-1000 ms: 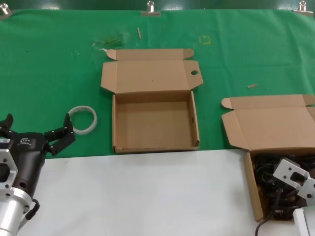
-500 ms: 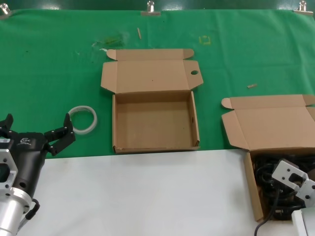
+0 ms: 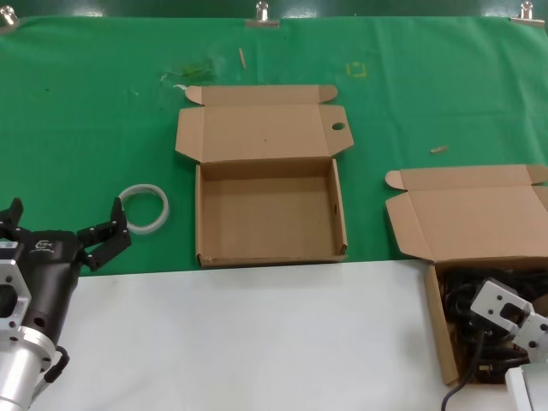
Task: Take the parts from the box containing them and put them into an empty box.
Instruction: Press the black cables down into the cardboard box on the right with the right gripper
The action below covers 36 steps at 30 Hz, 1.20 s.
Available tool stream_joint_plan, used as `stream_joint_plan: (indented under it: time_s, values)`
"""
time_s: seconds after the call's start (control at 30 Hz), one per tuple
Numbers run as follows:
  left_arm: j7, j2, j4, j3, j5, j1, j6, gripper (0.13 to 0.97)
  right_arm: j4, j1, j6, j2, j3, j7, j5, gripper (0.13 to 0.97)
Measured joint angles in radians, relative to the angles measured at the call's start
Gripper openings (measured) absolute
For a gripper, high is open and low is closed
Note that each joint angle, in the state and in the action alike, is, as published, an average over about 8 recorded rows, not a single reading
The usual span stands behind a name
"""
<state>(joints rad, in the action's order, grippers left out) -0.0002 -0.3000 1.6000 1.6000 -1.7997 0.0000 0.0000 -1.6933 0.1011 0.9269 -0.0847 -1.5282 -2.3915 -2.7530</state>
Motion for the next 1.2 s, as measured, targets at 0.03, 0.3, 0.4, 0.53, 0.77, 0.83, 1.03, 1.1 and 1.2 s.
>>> stream_joint_plan:
  time_s: [0.03, 0.3, 0.4, 0.53, 0.77, 0.83, 1.03, 1.1, 1.2]
  values:
    - [0.000, 0.000, 0.000, 0.000, 0.000, 0.000, 0.000, 0.965, 0.001, 0.000, 0.000, 0.000, 0.000, 0.000, 0.000, 0.570]
    - [0.000, 0.000, 0.000, 0.000, 0.000, 0.000, 0.000, 0.965, 0.007, -0.008, -0.003, 0.000, 0.009, 0.005, 0.000, 0.399]
    - [0.000, 0.000, 0.000, 0.000, 0.000, 0.000, 0.000, 0.965, 0.008, -0.010, -0.003, 0.000, 0.013, 0.005, 0.000, 0.327]
    - [0.000, 0.000, 0.000, 0.000, 0.000, 0.000, 0.000, 0.965, 0.005, -0.011, 0.000, 0.000, 0.018, 0.003, 0.000, 0.289]
    - [0.000, 0.000, 0.000, 0.000, 0.000, 0.000, 0.000, 0.965, -0.029, -0.007, 0.018, 0.000, 0.012, 0.002, 0.000, 0.215]
    - [0.000, 0.000, 0.000, 0.000, 0.000, 0.000, 0.000, 0.965, -0.053, -0.004, 0.030, 0.000, 0.003, 0.004, 0.000, 0.194]
    - [0.000, 0.000, 0.000, 0.000, 0.000, 0.000, 0.000, 0.965, -0.151, 0.007, 0.085, 0.000, -0.040, 0.014, 0.000, 0.143]
    - [0.000, 0.000, 0.000, 0.000, 0.000, 0.000, 0.000, 0.965, -0.180, 0.010, 0.104, 0.000, -0.054, 0.018, 0.000, 0.143]
    - [0.000, 0.000, 0.000, 0.000, 0.000, 0.000, 0.000, 0.965, -0.213, 0.010, 0.124, 0.000, -0.072, 0.029, 0.000, 0.142]
